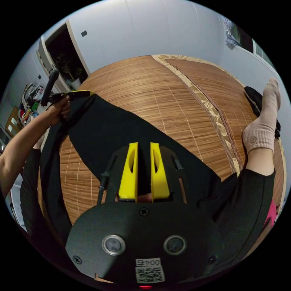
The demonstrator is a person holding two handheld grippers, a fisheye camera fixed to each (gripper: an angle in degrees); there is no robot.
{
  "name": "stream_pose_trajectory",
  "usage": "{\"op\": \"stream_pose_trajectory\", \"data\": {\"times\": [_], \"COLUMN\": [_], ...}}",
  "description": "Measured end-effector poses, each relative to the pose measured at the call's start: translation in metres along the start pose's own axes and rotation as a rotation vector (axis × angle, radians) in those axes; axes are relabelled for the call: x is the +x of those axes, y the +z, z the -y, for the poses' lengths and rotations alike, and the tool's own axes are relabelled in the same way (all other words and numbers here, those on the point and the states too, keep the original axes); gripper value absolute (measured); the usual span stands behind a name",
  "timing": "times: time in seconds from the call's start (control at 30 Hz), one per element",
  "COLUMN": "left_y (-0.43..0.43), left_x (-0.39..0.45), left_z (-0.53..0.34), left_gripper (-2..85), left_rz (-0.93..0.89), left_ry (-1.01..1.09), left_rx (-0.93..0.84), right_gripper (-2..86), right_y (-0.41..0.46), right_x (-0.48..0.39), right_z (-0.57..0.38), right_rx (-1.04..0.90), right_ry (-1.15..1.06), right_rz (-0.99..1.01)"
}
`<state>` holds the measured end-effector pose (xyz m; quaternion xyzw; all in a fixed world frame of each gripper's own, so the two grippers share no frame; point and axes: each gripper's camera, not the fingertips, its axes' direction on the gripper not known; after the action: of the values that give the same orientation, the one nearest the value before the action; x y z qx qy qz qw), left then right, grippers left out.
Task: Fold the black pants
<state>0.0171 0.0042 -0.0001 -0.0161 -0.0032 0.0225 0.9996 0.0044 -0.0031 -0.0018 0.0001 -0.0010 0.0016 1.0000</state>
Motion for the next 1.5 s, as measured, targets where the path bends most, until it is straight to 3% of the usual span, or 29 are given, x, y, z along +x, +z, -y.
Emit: {"op": "stream_pose_trajectory", "data": {"times": [0.17, 0.27, 0.37, 0.47, 0.63, 0.77, 0.9, 1.1, 1.23, 1.33, 1.5], "left_y": [-0.022, -0.063, -0.077, -0.076, -0.133, -0.192, -0.238, -0.256, -0.266, -0.289, -0.279], "left_x": [0.032, 0.057, 0.1, 0.139, 0.152, 0.159, 0.147, 0.131, 0.148, 0.17, 0.249], "left_z": [-0.014, -0.03, -0.05, -0.07, -0.1, -0.168, -0.251, -0.349, -0.363, -0.355, -0.321], "left_gripper": [9.4, 9.3, 9.6, 10.7, 12.8, 13.0, 12.4, 11.0, 10.5, 8.8, 4.5], "left_rz": [0.001, -0.046, -0.103, -0.038, -0.062, -0.072, -0.039, -0.089, -0.061, -0.076, -0.203], "left_ry": [-0.022, -0.028, 0.047, 0.145, 0.067, 0.039, -0.062, -0.272, -0.263, -0.235, -0.087], "left_rx": [-0.036, 0.053, 0.033, -0.004, 0.055, 0.098, 0.101, 0.059, 0.044, 0.138, 0.127], "right_gripper": [6.3, 7.2, 8.3, 8.9, 10.7, 16.0, 15.8, 16.5, 18.0, 18.4, 18.0], "right_y": [-0.007, -0.012, -0.016, -0.02, -0.028, -0.037, -0.047, -0.045, -0.044, -0.05, -0.069], "right_x": [0.013, 0.019, 0.024, 0.026, 0.026, 0.015, 0.007, -0.017, -0.031, -0.037, -0.03], "right_z": [0.011, 0.018, 0.024, 0.029, 0.038, 0.047, 0.051, 0.056, 0.052, 0.055, 0.06], "right_rx": [0.001, 0.002, 0.004, 0.004, 0.011, 0.01, 0.002, -0.08, -0.104, -0.125, -0.122], "right_ry": [-0.002, -0.005, -0.013, -0.023, -0.055, -0.185, -0.27, -0.385, -0.472, -0.495, -0.492], "right_rz": [0.001, 0.009, 0.019, 0.014, 0.046, 0.15, 0.224, 0.189, 0.119, 0.088, 0.09]}}
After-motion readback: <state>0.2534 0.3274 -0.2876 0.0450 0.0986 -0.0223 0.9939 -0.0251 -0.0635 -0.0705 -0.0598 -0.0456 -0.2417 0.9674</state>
